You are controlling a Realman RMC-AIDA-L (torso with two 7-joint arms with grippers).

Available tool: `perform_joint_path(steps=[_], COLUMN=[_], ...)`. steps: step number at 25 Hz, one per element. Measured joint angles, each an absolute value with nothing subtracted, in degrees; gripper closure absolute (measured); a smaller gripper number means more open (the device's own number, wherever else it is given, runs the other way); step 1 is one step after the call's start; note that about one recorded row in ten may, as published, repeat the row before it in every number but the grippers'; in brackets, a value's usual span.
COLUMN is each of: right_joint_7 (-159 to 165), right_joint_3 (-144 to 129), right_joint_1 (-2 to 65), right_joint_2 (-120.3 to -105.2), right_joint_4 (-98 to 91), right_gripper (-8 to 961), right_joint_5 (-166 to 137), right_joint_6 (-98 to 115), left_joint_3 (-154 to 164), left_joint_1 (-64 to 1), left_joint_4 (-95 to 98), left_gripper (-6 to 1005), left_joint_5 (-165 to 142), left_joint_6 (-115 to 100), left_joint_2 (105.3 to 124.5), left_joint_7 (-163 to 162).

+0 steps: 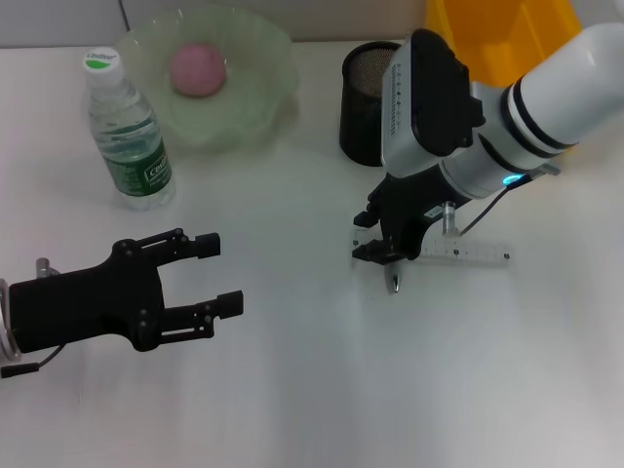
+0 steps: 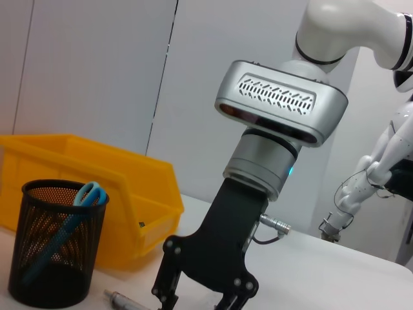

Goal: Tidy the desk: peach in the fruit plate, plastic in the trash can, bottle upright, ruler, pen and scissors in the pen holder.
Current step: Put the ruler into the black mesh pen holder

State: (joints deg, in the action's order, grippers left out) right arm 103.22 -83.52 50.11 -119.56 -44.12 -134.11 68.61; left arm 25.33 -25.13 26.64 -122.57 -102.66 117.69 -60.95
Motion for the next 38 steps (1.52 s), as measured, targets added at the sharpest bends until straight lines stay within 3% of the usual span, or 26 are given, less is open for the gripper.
perform_joint_path(steps=[10,21,29,38], right_joint_7=[105.9,99.8,85.9,66.9], right_joint_3=[-77.7,-63.8,-59.2,-58.3], right_joint_1=[47.6,41.3,37.9,40.0], right_joint_2=[-119.35,-119.17,-119.24,-119.38], right_joint_4=[-53.6,-57.5,-48.3,-32.7], right_gripper=[570,571,571,570], right_joint_5=[-132.6,-109.6,-84.8,-66.7], right_joint_6=[75.2,75.5,73.7,70.9], left_joint_3=[25.4,25.8,27.0,27.1], left_joint_1=[-25.2,-25.4,-25.3,-25.0], left_joint_4=[26.6,26.6,26.7,26.5], left_gripper=[195,194,194,194], left_joint_5=[-122.5,-123.0,-123.0,-122.5], left_joint_6=[-102.4,-102.3,-102.4,-103.5], left_joint_2=[117.60,117.56,117.61,117.87], left_joint_7=[-61.0,-61.0,-61.0,-60.2])
